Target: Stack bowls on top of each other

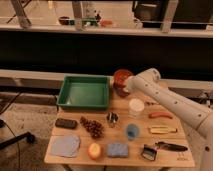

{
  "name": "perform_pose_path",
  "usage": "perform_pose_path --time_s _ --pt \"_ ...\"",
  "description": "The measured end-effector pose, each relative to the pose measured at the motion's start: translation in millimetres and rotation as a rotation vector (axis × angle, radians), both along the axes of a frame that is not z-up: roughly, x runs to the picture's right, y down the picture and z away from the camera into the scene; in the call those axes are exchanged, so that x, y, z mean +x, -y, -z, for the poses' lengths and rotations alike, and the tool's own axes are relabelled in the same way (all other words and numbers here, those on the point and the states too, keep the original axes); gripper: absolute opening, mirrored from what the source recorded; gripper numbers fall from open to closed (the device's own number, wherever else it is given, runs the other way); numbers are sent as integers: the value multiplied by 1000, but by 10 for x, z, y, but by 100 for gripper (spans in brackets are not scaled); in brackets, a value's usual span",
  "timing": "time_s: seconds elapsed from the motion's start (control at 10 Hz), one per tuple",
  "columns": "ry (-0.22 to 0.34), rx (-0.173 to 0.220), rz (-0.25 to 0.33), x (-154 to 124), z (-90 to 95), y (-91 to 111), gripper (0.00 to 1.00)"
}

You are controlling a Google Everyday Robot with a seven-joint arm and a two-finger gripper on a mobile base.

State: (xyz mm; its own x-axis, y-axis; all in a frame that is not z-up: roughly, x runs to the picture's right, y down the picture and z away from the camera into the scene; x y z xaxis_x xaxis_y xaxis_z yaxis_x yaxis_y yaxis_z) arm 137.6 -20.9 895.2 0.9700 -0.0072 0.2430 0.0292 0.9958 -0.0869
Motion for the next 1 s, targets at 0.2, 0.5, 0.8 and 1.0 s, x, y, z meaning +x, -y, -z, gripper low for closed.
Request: perform_pose_path --time_s 0.2,0.5,0.8,1.0 --pt "0 0 0 -3 1 3 80" --pt "0 0 0 3 1 1 80" --pt "-1 0 -1 8 2 1 80" --pt "0 -2 -1 8 -9 -14 80"
